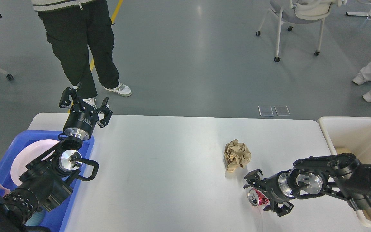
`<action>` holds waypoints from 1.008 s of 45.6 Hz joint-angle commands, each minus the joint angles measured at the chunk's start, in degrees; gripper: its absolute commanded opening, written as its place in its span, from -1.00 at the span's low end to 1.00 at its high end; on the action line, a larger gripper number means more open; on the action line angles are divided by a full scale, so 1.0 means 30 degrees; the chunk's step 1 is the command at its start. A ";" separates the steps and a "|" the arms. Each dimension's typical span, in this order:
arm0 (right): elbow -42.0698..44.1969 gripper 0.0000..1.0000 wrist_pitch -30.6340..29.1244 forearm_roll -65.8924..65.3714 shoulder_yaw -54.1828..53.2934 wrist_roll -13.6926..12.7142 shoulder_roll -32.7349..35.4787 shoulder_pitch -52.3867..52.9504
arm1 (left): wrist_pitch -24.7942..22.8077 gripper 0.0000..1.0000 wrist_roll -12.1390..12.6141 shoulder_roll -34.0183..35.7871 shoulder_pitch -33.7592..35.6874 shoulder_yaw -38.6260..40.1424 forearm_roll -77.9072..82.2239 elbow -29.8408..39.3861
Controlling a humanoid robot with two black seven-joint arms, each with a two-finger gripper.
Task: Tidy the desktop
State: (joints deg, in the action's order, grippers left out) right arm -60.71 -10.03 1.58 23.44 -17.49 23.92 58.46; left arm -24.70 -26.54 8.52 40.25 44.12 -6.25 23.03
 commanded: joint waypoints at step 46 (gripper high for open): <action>-0.2024 -1.00 0.0208 -0.0290 0.0476 -0.0147 0.3211 0.1839 | 0.0000 0.96 0.0000 0.0002 0.0002 0.0001 0.0002 0.0000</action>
State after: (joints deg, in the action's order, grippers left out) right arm -61.46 -8.60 1.29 23.98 -17.84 27.77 60.26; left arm -24.69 -26.54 8.52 40.25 44.12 -6.24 23.03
